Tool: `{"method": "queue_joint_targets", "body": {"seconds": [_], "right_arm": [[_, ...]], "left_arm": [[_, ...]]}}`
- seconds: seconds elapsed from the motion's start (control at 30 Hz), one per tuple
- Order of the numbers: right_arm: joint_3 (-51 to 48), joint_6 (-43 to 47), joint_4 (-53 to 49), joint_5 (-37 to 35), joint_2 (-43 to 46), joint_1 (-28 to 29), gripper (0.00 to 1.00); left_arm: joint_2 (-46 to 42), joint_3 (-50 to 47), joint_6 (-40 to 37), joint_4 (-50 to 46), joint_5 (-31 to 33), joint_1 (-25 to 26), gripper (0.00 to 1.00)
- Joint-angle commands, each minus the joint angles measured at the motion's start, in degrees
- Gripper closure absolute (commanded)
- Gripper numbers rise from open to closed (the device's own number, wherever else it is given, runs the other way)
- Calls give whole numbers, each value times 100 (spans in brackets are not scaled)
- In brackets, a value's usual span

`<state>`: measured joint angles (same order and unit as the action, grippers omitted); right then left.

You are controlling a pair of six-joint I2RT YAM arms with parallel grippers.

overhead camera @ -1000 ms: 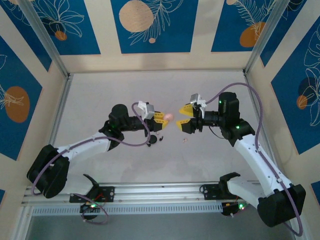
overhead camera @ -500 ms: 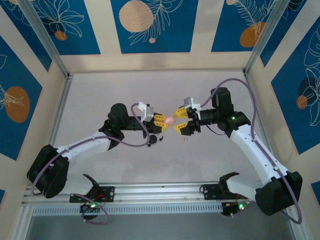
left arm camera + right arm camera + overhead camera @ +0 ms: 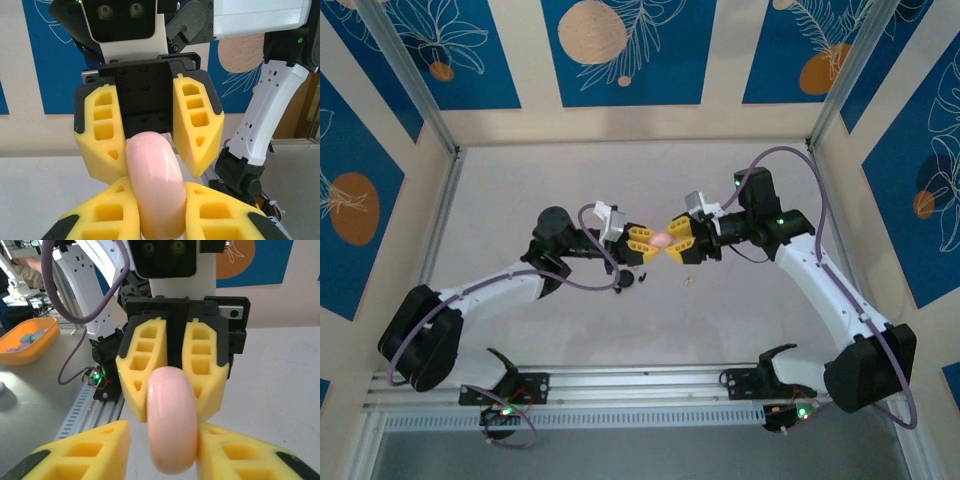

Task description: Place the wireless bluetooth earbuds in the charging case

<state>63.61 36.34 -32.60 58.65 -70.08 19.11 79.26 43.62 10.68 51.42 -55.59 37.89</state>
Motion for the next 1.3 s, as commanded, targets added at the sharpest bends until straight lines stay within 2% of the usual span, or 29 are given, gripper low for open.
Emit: {"method": "queue_joint_targets", "body": {"seconds": [0.0,0.13,0.23,0.3,0.4,0.5,0.67,0.83,0.97,1.27], "right_arm": [[245,319,-393,480,-97,8,72],[322,495,-640,412,-99,-40,82],[358,574,-801,241,-52,-60,86],[370,618,-890,27,8,-58,86],[395,659,-1025,-472,122,-34,86],[424,721,-1206,-1117,253,44,86],[467,1167,-1585,-2337,372,402,86],[591,1247,-1693,-2940,309,731,86],[700,1314,-1705,-3180,221,987,86],[798,1350,-1645,-3251,-33,1363,85]], "left_arm": [[63,141,120,377,-154,-47,91],[72,61,41,343,-55,-46,89],[68,25,-51,279,66,-54,81],[24,-2,-208,100,181,-60,71],[-178,7,-766,-665,448,-69,59],[-487,141,-1776,-2067,783,-66,49],[-769,690,-3247,-4509,1216,-62,45],[-836,1000,-3820,-5518,1370,-62,44],[-833,1097,-3952,-5809,1403,-53,44],[-775,1053,-3747,-5597,1116,-36,46]]}}
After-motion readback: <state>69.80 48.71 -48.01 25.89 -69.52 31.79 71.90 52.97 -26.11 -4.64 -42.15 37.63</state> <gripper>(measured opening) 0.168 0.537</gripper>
